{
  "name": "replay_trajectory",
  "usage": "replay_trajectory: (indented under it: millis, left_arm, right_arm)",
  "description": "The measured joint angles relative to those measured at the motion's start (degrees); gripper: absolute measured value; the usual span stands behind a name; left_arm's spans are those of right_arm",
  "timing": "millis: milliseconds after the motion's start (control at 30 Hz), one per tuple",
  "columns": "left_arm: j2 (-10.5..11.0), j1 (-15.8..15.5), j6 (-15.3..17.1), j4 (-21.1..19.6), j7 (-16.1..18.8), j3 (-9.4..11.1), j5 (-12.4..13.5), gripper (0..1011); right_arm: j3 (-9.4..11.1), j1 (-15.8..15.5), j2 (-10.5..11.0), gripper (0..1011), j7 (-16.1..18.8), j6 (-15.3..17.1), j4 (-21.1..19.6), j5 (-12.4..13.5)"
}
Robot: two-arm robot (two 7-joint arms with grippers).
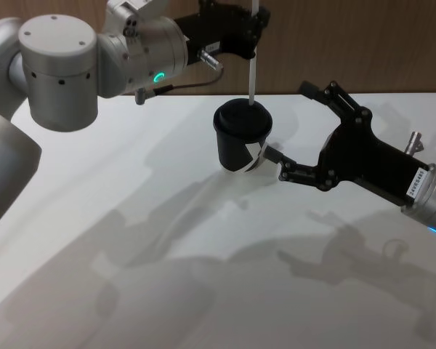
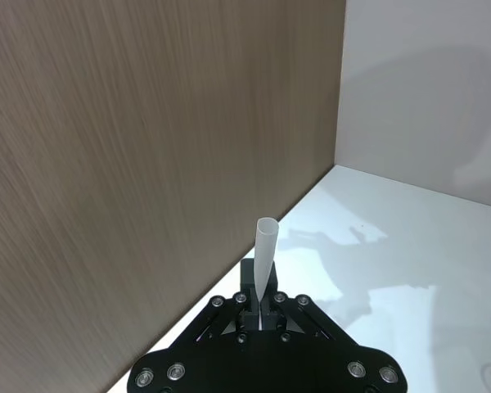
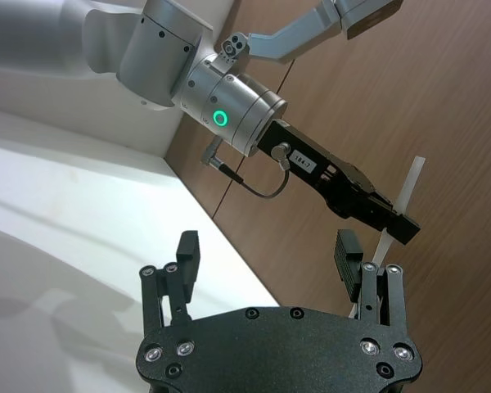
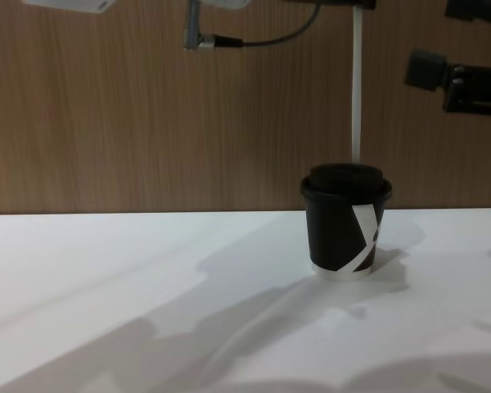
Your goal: Pick up the straw with one hand, pass it to the other hand, and insert it into the cup.
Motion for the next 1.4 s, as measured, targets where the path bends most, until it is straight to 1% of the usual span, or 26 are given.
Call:
replay_trajectory:
  millis: [700,1400]
  left_arm:
    - [-0.96,-0.11,-0.57,2.31,-1.2,-0.49,0.79,15]
    - [-2.32,-0.83,-1.46,6.11,-4.06,-0.82,0.92,14]
  right_arm:
    - [0.0,0.0,0.0,1001,0.0,0.0,0.0,0.0]
    - [0.0,0.0,0.0,1001,0.0,0.0,0.0,0.0]
